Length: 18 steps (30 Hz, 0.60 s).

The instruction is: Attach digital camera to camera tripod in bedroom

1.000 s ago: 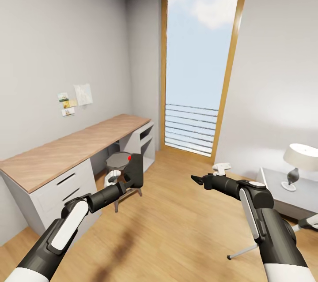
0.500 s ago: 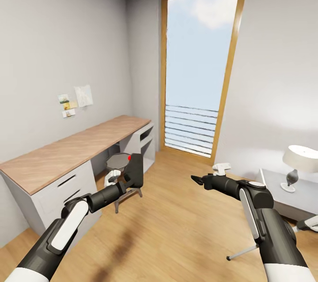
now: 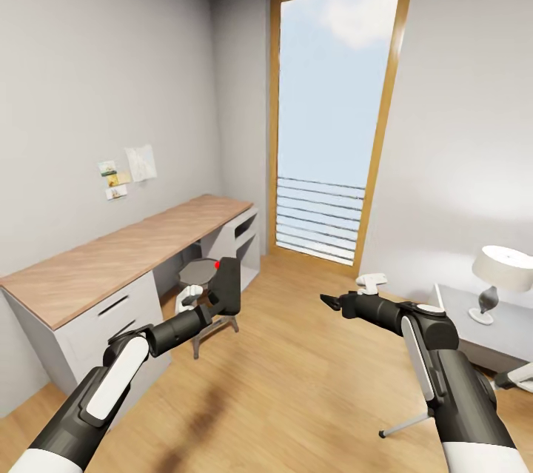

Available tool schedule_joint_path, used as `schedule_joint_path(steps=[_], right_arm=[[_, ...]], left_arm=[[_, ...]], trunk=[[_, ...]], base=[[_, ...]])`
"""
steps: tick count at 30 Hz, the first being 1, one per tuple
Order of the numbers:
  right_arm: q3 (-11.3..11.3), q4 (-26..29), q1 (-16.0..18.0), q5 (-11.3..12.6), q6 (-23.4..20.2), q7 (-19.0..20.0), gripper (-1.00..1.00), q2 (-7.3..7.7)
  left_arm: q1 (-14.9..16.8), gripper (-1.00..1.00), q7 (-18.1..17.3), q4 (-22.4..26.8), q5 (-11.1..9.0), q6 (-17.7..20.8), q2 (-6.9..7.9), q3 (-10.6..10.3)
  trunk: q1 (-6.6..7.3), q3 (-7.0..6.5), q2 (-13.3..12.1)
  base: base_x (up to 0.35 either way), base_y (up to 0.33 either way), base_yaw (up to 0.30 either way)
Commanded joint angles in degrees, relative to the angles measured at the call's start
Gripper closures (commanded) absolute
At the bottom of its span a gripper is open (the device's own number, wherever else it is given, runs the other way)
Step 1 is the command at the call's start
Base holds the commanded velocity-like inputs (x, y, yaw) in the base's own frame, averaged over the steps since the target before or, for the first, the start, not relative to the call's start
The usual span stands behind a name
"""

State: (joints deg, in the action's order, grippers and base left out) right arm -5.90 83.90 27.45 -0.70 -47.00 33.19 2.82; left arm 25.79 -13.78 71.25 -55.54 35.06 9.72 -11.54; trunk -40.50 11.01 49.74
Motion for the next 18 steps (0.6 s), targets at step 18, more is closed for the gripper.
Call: schedule_joint_path(steps=[18], right_arm=[[-0.1,-0.7,0.1,-0.1,-0.2,0.3,-1.00,-0.01]], left_arm=[[0.1,1.00,0.0,-0.3,-0.1,0.2,-0.74,0.0]], trunk=[[3.95,-3.15,-7.2]], base=[[0.000,0.000,0.000]])
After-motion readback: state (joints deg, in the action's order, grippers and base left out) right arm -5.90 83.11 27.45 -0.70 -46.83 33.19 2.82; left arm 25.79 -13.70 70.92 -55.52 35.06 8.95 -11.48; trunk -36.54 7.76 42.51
